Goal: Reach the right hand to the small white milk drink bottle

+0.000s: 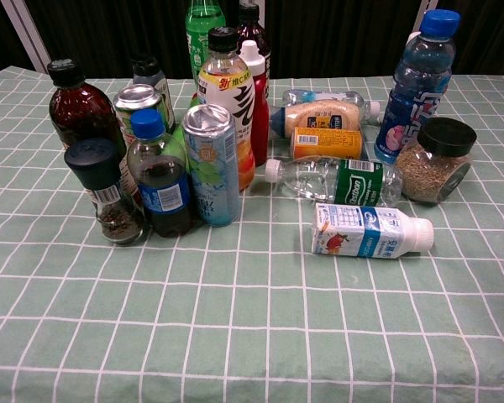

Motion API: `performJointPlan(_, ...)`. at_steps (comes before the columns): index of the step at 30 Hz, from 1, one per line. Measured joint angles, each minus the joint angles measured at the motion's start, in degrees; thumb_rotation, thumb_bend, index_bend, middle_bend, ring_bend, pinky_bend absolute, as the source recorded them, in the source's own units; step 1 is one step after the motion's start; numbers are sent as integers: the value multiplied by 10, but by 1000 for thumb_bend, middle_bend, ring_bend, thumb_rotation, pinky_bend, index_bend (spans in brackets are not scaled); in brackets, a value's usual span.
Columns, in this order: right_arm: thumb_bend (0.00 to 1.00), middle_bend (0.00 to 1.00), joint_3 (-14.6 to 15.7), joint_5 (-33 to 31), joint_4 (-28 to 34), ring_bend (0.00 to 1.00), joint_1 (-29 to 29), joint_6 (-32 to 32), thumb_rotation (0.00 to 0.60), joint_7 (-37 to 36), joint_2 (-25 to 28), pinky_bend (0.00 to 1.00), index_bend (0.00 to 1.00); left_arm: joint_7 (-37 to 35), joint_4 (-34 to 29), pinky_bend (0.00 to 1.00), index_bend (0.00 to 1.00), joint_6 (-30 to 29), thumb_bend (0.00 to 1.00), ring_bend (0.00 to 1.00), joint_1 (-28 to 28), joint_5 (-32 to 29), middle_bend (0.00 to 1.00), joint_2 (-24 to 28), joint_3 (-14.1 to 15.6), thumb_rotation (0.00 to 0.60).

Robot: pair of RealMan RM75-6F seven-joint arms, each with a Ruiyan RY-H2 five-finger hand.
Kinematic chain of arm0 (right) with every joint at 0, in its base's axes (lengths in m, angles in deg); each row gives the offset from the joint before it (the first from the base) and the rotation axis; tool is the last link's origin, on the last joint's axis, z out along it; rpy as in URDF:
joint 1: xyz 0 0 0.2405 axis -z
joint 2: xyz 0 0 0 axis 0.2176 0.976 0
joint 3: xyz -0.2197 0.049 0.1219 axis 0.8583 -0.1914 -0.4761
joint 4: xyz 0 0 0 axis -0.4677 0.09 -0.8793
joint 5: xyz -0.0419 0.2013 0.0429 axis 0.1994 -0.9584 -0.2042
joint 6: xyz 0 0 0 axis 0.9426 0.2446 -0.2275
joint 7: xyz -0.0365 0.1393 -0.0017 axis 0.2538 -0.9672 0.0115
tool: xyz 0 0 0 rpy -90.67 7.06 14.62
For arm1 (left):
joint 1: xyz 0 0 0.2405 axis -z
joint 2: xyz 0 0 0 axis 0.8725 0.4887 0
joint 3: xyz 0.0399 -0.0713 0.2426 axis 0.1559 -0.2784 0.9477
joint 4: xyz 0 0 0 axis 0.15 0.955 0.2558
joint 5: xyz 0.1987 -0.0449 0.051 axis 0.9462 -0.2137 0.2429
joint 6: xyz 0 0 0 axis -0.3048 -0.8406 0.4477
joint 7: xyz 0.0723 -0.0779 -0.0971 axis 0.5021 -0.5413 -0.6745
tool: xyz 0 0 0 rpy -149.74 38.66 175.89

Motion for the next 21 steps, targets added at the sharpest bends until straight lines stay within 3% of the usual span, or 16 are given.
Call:
performJointPlan(14, 176, 113, -3, 44, 18, 0, -22, -36, 600, 26, -12, 135, 0, 2, -5, 160, 220, -3, 0, 113, 1, 5, 109, 2, 3, 600)
performJointPlan(21, 176, 137, -10, 66, 68, 0, -82, -149, 600, 134, -30, 135, 0, -2, -4, 160, 220, -21, 0, 113, -9, 14, 109, 1, 9, 600)
